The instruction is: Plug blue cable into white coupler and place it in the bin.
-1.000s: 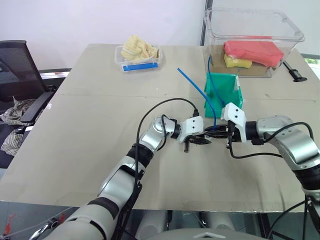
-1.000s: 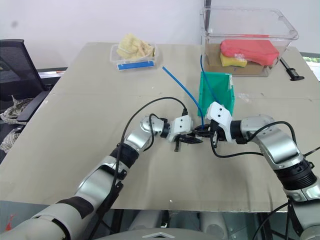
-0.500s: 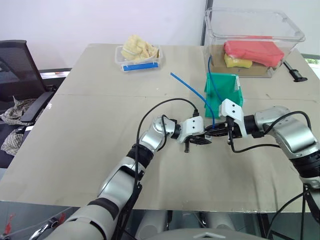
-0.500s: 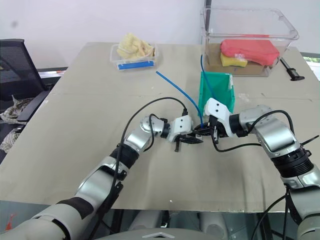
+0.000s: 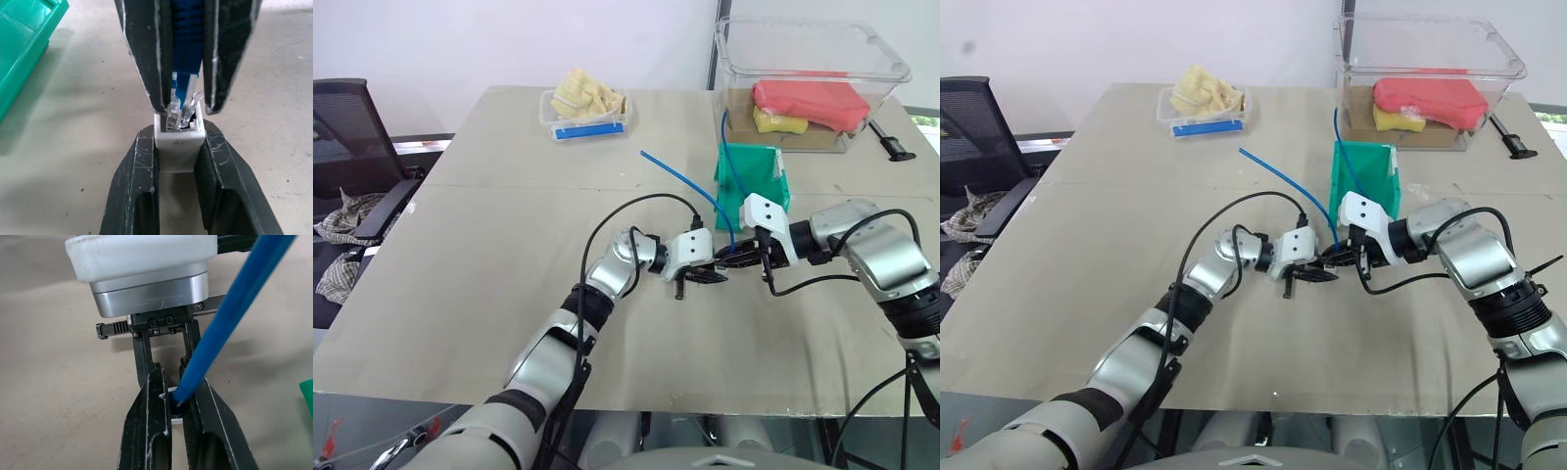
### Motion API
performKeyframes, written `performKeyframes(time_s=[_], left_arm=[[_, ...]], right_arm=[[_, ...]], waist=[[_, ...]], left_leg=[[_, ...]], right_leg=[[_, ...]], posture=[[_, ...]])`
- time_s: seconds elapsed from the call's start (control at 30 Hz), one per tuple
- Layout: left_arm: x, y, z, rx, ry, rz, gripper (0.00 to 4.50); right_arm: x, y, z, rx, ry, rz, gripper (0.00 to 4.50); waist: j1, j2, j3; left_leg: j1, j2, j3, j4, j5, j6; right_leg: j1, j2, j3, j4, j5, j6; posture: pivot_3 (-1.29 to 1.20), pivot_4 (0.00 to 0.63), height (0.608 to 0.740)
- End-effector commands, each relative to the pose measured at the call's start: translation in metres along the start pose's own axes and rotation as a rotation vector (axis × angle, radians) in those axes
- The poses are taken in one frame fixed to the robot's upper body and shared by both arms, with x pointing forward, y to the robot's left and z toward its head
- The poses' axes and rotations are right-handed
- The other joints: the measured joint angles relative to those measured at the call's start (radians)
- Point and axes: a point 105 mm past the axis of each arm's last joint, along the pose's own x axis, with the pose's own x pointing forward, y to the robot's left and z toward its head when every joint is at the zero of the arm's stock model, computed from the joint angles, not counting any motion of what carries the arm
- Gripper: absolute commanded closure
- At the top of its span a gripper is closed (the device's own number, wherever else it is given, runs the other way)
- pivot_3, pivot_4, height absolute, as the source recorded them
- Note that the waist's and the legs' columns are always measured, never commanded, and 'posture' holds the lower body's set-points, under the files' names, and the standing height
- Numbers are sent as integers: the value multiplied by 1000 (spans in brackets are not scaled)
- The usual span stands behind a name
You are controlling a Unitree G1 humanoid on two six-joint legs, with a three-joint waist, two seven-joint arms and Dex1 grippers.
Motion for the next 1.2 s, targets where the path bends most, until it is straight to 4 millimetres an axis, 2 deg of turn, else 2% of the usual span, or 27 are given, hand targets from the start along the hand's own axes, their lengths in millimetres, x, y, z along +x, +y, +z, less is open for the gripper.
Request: performKeyframes(time_s=[0.03, 0.47, 0.7, 0.93, 1.2], left_arm=[[3, -3, 7, 22, -24, -12, 4112], [3, -4, 9, 14, -31, -3, 4112], [3, -3, 10, 15, -32, 0, 4112], [3, -3, 10, 16, -32, -3, 4112], [4, -4, 11, 24, -36, -7, 4112]], right_arm=[[10, 9, -38, 128, 135, 55, 4500], [6, -7, -19, 153, 55, 32, 4500], [4, -9, -19, 135, 62, 33, 4500], [-1, -17, -4, 111, -8, 7, 4500], [-4, -18, 1, 96, -34, 7, 4500]], waist=[[1, 0, 0], [0, 0, 0], [0, 0, 0], [0, 0, 0], [0, 0, 0]], left_leg=[[0, 0, 0, 0, 0, 0], [0, 0, 0, 0, 0, 0], [0, 0, -1, 0, 0, -1], [-1, 0, -1, 0, 0, -1], [-1, 0, -1, 0, 0, -1]], right_leg=[[0, 0, 0, 0, 0, 0], [0, -1, 0, -1, 0, 0], [0, -1, 0, -1, 0, 0], [0, -1, 0, -1, 0, 0], [-1, -1, 0, -1, 0, 0]], posture=[[0, 150, 740], [0, 150, 740], [0, 150, 740], [0, 150, 740], [0, 150, 740]])
